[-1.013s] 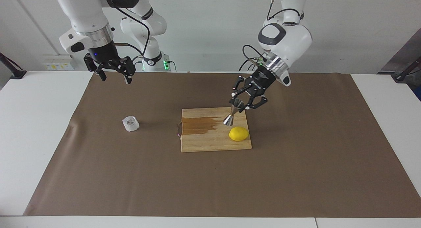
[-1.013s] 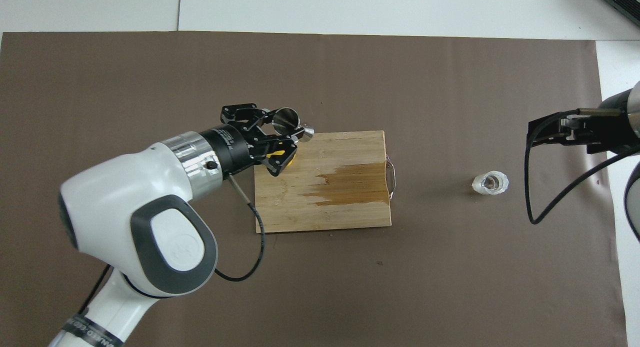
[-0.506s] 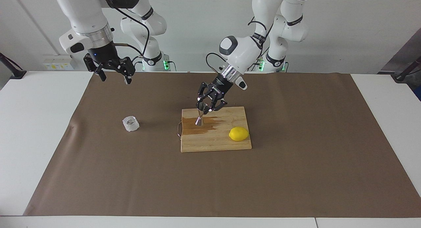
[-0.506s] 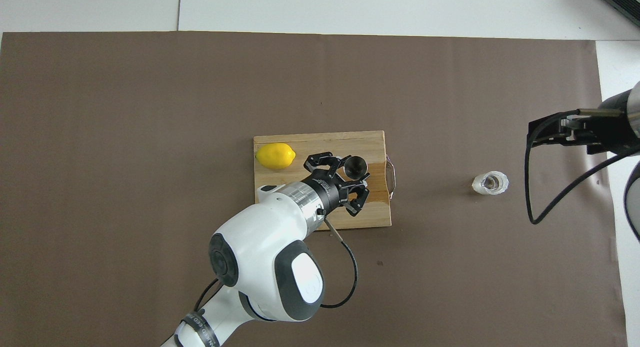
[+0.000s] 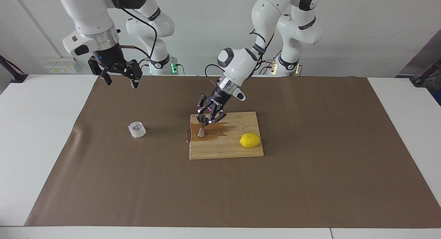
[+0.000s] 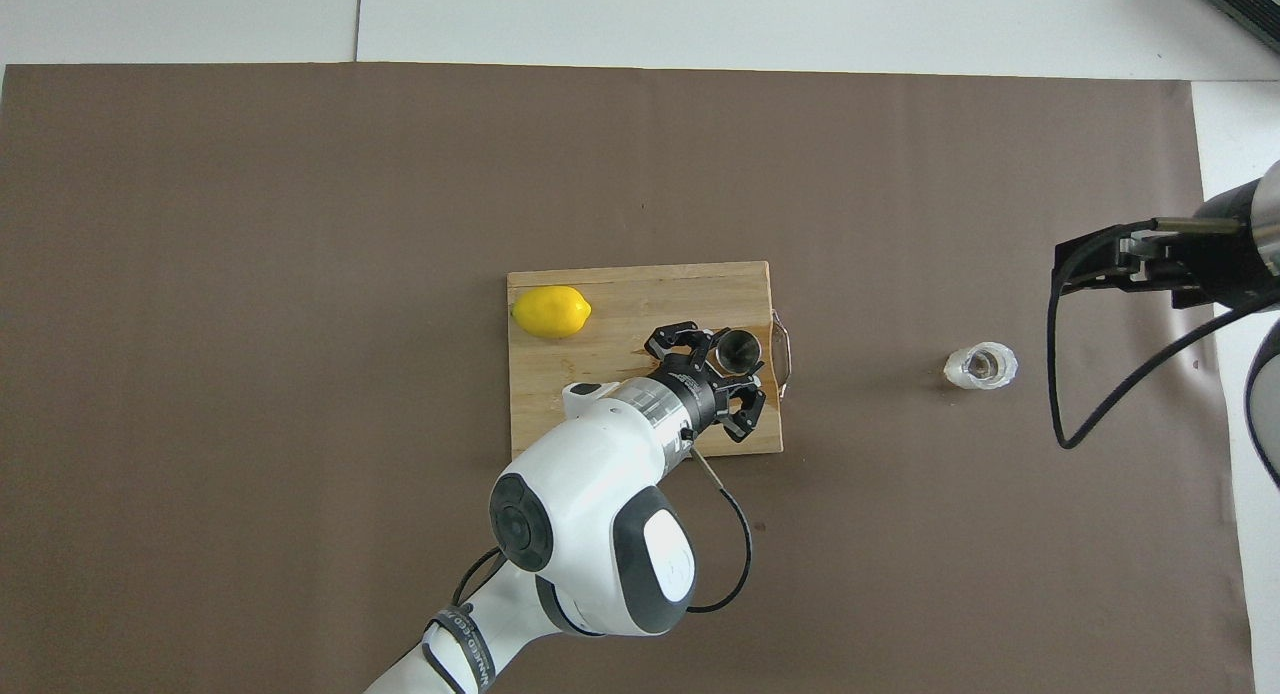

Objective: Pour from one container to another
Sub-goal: 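Lower the metal cup onto the board and open the left gripper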

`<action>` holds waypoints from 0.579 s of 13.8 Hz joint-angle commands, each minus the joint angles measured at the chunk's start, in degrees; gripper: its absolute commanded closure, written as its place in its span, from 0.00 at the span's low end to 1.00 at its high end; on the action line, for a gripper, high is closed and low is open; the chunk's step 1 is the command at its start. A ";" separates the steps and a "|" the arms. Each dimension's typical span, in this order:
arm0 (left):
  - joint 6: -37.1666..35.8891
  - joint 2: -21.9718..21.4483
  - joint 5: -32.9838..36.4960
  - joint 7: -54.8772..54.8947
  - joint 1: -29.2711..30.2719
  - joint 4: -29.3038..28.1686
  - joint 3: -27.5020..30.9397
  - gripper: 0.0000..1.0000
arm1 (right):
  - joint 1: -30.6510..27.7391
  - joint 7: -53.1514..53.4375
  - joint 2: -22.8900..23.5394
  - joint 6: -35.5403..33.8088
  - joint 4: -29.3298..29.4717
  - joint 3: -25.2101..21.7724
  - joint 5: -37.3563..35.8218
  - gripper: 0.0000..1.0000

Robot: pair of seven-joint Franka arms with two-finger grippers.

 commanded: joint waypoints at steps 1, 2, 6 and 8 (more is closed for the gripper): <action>1.46 0.72 -0.05 1.25 -1.21 0.70 0.88 0.64 | -0.99 -1.09 -0.30 -0.37 -0.29 0.27 0.44 0.00; 1.55 0.64 -0.05 1.52 -1.21 0.61 0.88 0.01 | -0.99 -1.09 -0.31 -0.38 -0.21 0.27 0.44 0.00; 1.37 -0.07 0.04 2.48 -1.03 0.96 0.97 0.00 | -0.90 -1.09 -0.31 -0.46 -0.29 0.27 0.44 0.00; 0.85 -1.81 0.04 2.58 -0.94 0.70 1.06 0.00 | -1.07 -1.44 -0.39 -0.46 -0.64 0.27 0.44 0.00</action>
